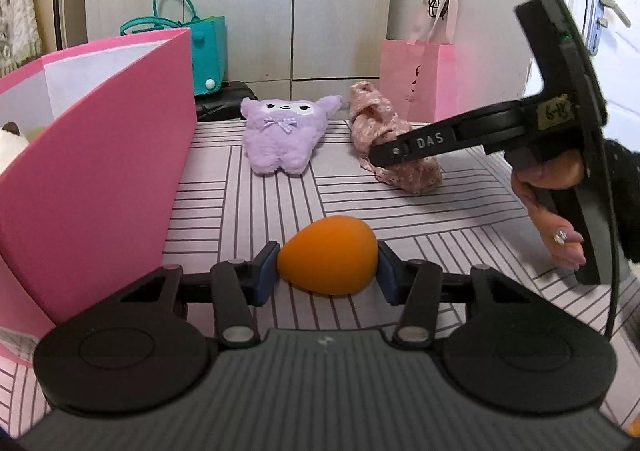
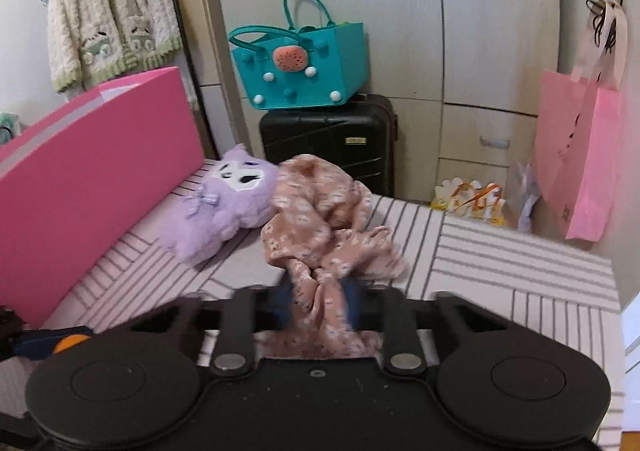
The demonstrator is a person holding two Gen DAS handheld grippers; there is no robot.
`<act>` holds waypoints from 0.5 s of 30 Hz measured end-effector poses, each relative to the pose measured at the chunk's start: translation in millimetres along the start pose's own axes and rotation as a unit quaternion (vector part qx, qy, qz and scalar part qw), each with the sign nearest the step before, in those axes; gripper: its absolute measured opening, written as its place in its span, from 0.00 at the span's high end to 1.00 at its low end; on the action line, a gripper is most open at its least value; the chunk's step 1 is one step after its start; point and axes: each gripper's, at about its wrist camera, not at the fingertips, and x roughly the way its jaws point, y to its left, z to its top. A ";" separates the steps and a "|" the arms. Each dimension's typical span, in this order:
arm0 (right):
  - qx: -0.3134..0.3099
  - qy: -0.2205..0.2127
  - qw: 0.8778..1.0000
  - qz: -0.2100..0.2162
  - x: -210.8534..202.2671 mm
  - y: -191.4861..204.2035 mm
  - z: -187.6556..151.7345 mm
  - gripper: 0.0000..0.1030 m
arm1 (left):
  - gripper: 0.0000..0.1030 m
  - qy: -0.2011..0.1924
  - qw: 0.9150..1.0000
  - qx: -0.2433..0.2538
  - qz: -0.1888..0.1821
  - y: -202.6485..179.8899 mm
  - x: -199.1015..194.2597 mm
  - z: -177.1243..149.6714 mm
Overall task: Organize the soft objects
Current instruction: 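Grasp the orange sponge with the left tool while the right tool grasps the scrunchie, then carry the sponge and scrunchie over the pink box and release both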
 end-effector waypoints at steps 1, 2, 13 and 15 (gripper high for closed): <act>0.002 -0.002 1.000 -0.003 -3.0 1.4 -1.7 0.84 | 0.52 -0.001 1.000 -0.003 -0.002 0.9 -0.2 0.2; 0.001 -0.004 1.000 -0.010 -5.4 3.4 -3.1 0.84 | 0.52 -0.003 1.000 -0.006 -0.003 2.0 -0.7 0.5; 0.045 -0.036 0.998 -0.016 -59.5 18.4 -29.3 0.84 | 0.52 -0.016 0.999 -0.019 -0.022 3.4 -11.3 0.2; 0.059 -0.029 0.998 -0.020 -68.0 23.9 -34.1 0.84 | 0.52 -0.013 0.999 -0.021 -0.026 3.5 -13.8 -0.1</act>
